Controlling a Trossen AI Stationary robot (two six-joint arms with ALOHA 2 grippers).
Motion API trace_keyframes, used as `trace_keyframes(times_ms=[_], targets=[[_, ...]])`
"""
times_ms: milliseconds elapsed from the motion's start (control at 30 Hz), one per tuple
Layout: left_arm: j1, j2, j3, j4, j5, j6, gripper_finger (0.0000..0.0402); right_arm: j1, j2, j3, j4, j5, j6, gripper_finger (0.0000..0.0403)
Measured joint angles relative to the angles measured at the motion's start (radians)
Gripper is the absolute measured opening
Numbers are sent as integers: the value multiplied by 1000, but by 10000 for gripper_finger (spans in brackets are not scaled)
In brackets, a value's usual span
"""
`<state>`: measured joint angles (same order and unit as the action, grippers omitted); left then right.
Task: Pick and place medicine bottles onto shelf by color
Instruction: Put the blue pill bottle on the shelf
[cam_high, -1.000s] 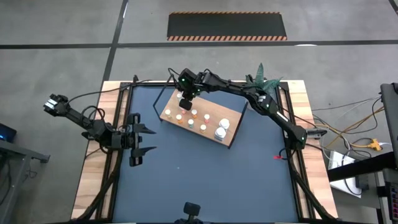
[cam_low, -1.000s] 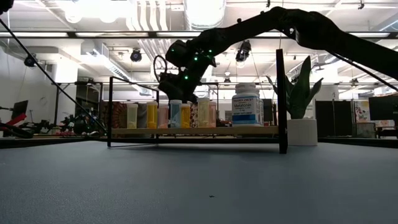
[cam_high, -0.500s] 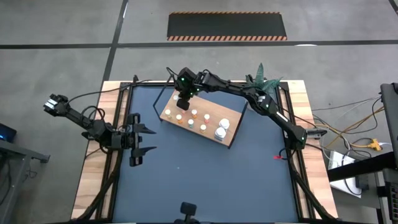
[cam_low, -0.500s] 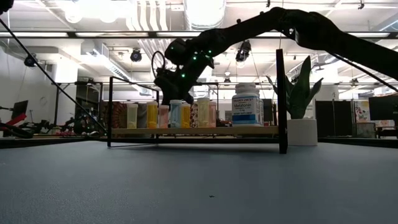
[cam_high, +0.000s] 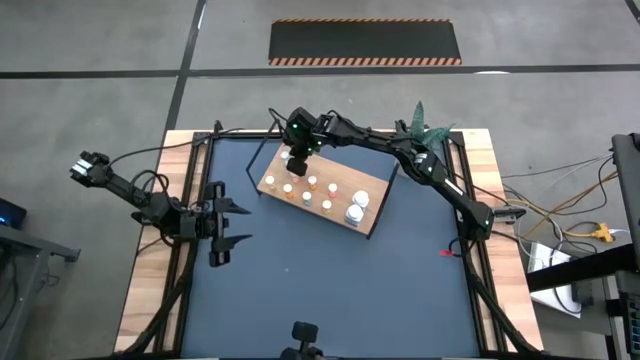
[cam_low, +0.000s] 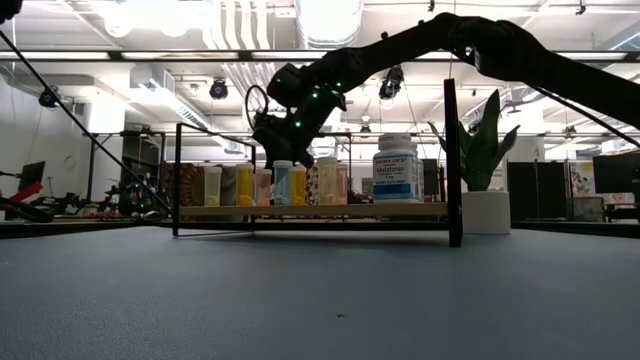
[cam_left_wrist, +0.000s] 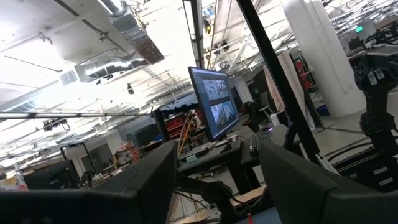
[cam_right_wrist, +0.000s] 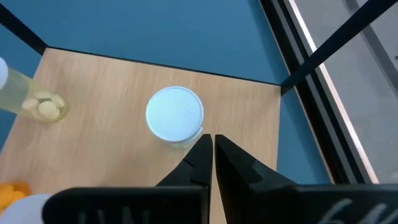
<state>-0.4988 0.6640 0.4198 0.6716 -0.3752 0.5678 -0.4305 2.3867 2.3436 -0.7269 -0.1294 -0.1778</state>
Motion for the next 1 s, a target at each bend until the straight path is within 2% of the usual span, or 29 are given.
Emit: trace_keyframes(times_ms=[533,1000], targets=[[0,80,2,0,0,69,212,2,0,0,4,-1,7,8],[1,78,6,1,0,69,212,2,0,0,7,-2,14,9]])
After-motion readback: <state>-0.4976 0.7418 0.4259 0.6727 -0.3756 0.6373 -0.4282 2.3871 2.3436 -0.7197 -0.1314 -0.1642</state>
